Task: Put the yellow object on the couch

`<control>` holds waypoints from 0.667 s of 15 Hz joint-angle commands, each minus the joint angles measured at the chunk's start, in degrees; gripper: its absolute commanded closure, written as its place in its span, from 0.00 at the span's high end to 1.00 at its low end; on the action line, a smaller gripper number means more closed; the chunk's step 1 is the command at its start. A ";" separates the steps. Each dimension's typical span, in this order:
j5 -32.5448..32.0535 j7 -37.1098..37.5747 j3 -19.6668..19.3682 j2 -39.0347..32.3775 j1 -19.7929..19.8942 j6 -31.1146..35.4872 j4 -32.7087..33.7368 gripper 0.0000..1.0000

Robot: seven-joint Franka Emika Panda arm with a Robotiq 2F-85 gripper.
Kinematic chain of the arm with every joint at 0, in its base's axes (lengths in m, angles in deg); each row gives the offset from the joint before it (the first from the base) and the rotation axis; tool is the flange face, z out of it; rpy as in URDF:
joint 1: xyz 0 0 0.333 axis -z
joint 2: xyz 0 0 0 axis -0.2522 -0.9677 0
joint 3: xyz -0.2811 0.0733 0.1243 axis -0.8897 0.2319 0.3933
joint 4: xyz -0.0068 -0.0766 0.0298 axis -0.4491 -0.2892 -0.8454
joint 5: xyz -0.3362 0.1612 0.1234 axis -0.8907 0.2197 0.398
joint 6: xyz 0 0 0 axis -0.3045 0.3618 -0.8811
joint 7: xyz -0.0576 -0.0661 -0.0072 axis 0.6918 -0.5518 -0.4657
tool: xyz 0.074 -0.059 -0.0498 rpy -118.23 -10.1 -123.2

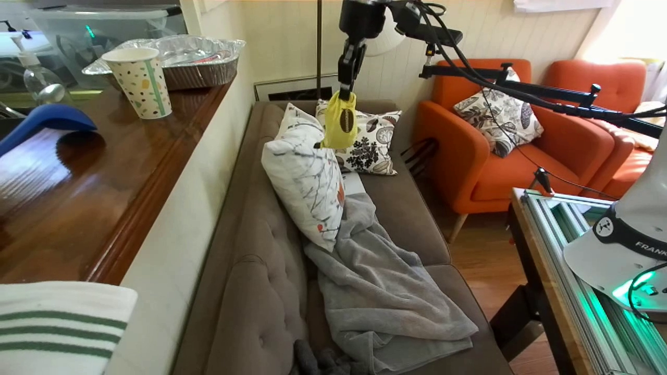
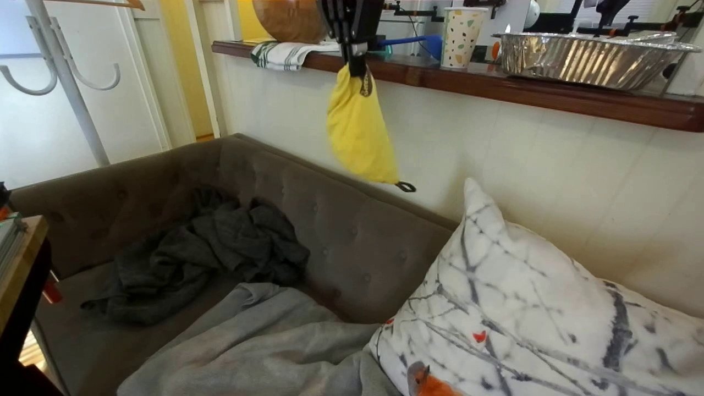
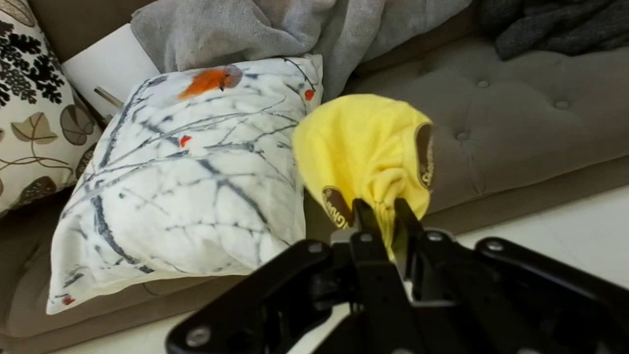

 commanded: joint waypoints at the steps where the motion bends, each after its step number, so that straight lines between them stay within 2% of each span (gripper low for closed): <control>1: 0.02 -0.01 0.28 0.01 0.06 -0.17 0.12 0.13; 2: -1.00 2.26 0.69 -0.87 -0.35 3.70 0.29 0.03; 3: -0.47 3.37 1.13 -2.15 -0.76 4.67 0.06 0.03; 4: -2.75 5.09 1.41 -2.90 -1.05 9.01 -2.88 0.03; 7: -6.16 8.65 1.47 -5.22 -1.74 14.28 -10.96 0.03; 10: -11.30 12.19 0.64 -10.68 -3.24 21.39 -17.61 0.03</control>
